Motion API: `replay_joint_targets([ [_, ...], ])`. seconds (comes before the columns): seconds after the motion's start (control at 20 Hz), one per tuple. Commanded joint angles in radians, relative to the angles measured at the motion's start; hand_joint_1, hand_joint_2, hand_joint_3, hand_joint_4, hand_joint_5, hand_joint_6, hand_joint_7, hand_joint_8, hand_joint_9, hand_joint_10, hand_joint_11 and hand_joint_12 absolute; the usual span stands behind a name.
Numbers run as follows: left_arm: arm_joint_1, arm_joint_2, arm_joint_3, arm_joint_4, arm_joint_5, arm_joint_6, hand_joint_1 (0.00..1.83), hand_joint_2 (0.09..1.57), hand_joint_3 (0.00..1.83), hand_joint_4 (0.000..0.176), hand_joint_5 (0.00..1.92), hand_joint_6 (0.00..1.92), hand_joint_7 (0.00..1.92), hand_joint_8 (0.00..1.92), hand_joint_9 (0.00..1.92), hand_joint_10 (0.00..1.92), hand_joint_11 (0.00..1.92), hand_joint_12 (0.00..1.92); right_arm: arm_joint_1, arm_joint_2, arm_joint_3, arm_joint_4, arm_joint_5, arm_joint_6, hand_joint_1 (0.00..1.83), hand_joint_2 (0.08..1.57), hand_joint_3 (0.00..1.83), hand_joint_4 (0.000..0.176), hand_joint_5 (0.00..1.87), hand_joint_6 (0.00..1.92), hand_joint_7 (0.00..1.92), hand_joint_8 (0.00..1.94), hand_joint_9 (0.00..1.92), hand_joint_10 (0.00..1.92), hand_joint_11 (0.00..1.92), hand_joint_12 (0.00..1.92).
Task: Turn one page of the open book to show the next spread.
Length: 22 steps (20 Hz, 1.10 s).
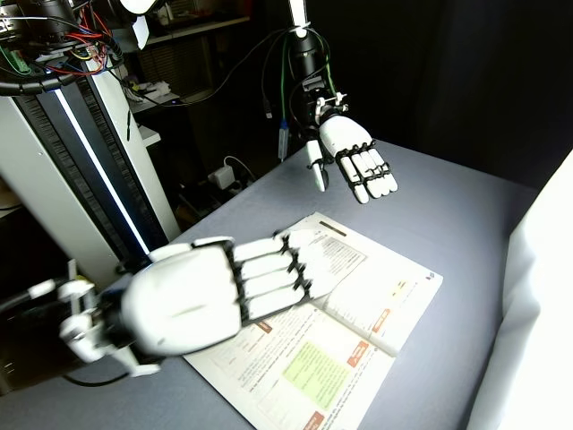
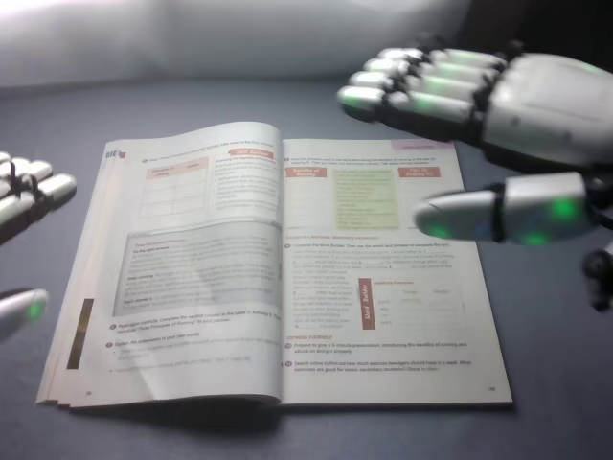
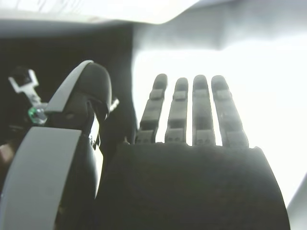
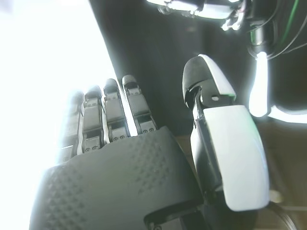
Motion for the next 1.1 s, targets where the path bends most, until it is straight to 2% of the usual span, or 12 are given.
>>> replay_joint_targets([
  [0.0, -0.014, -0.002, 0.007, -0.008, -0.137, -0.001, 0.14, 1.48, 0.0, 0.045, 0.0, 0.0, 0.0, 0.0, 0.0, 0.0, 0.0, 0.0, -0.009, 0.017, -0.005, 0.08, 0.119, -0.012, 0.0, 1.31, 0.01, 0.0, 0.0, 0.0, 0.0, 0.0, 0.0, 0.0, 0.0, 0.0],
  [0.1, -0.047, -0.014, 0.019, 0.013, -0.125, -0.003, 0.16, 1.47, 0.0, 0.026, 0.0, 0.0, 0.0, 0.0, 0.0, 0.0, 0.0, 0.0, -0.068, 0.052, -0.026, 0.148, 0.137, -0.037, 0.0, 1.35, 0.02, 0.0, 0.0, 0.0, 0.0, 0.0, 0.0, 0.0, 0.0, 0.0],
  [0.25, -0.101, -0.041, 0.042, 0.05, -0.105, -0.013, 0.05, 1.47, 0.0, 0.035, 0.0, 0.0, 0.0, 0.0, 0.0, 0.0, 0.0, 0.0, -0.141, 0.096, -0.062, 0.246, 0.174, -0.088, 0.0, 1.37, 0.03, 0.0, 0.0, 0.0, 0.0, 0.0, 0.0, 0.0, 0.0, 0.0],
  [0.3, -0.124, -0.052, 0.05, 0.066, -0.095, -0.018, 0.0, 1.47, 0.0, 0.007, 0.0, 0.0, 0.0, 0.0, 0.0, 0.0, 0.0, 0.0, -0.178, 0.109, -0.072, 0.287, 0.206, -0.099, 0.0, 1.38, 0.03, 0.0, 0.0, 0.0, 0.0, 0.0, 0.0, 0.0, 0.0, 0.0],
  [0.45, -0.156, -0.081, 0.069, 0.081, -0.104, -0.032, 0.05, 1.47, 0.0, 0.026, 0.0, 0.0, 0.0, 0.0, 0.0, 0.0, 0.0, 0.0, -0.287, 0.13, -0.097, 0.411, 0.326, -0.121, 0.0, 1.37, 0.02, 0.0, 0.0, 0.0, 0.0, 0.0, 0.0, 0.0, 0.0, 0.0],
  [0.5, -0.163, -0.089, 0.072, 0.081, -0.111, -0.035, 0.11, 1.47, 0.0, 0.06, 0.0, 0.0, 0.0, 0.0, 0.0, 0.0, 0.0, 0.0, -0.331, 0.136, -0.104, 0.449, 0.376, -0.122, 0.0, 1.37, 0.02, 0.0, 0.0, 0.0, 0.0, 0.0, 0.0, 0.0, 0.0, 0.0],
  [0.55, -0.169, -0.097, 0.077, 0.081, -0.114, -0.039, 0.16, 1.46, 0.0, 0.057, 0.0, 0.0, 0.0, 0.0, 0.0, 0.0, 0.03, 0.02, -0.366, 0.141, -0.113, 0.48, 0.42, -0.123, 0.0, 1.39, 0.03, 0.0, 0.0, 0.0, 0.0, 0.0, 0.0, 0.0, 0.0, 0.0],
  [0.6, -0.178, -0.108, 0.082, 0.081, -0.122, -0.046, 0.15, 1.47, 0.0, 0.03, 0.0, 0.0, 0.0, 0.0, 0.0, 0.0, 0.02, 0.02, -0.4, 0.145, -0.123, 0.511, 0.468, -0.124, 0.0, 1.43, 0.02, 0.0, 0.0, 0.0, 0.0, 0.0, 0.0, 0.0, 0.0, 0.0],
  [0.65, -0.181, -0.114, 0.085, 0.081, -0.128, -0.048, 0.13, 1.48, 0.0, 0.04, 0.0, 0.0, 0.0, 0.0, 0.0, 0.0, 0.0, 0.0, -0.415, 0.145, -0.127, 0.526, 0.495, -0.124, 0.0, 1.44, 0.02, 0.0, 0.0, 0.0, 0.0, 0.0, 0.0, 0.0, 0.0, 0.0],
  [0.7, -0.183, -0.121, 0.087, 0.077, -0.144, -0.05, 0.13, 1.49, 0.01, 0.0, 0.0, 0.0, 0.0, 0.0, 0.0, 0.0, 0.0, 0.0, -0.431, 0.143, -0.134, 0.543, 0.53, -0.124, 0.0, 1.43, 0.01, 0.0, 0.0, 0.0, 0.0, 0.0, 0.0, 0.0, 0.0, 0.0],
  [0.75, -0.183, -0.127, 0.088, 0.072, -0.162, -0.054, 0.15, 1.49, 0.0, 0.0, 0.0, 0.0, 0.01, 0.0, 0.01, 0.0, 0.0, 0.24, -0.443, 0.14, -0.138, 0.557, 0.559, -0.124, 0.0, 1.42, 0.0, 0.0, 0.0, 0.0, 0.0, 0.0, 0.0, 0.0, 0.0, 0.0],
  [1.05, -0.183, -0.146, 0.09, 0.046, -0.227, -0.058, 0.2, 1.44, 0.0, 0.009, 0.0, 0.0, 0.0, 0.0, 0.0, 0.0, 0.0, 0.0, -0.483, 0.144, -0.151, 0.603, 0.688, -0.124, 0.0, 1.42, 0.0, 0.0, 0.0, 0.0, 0.0, 0.0, 0.0, 0.0, 0.0, 0.0],
])
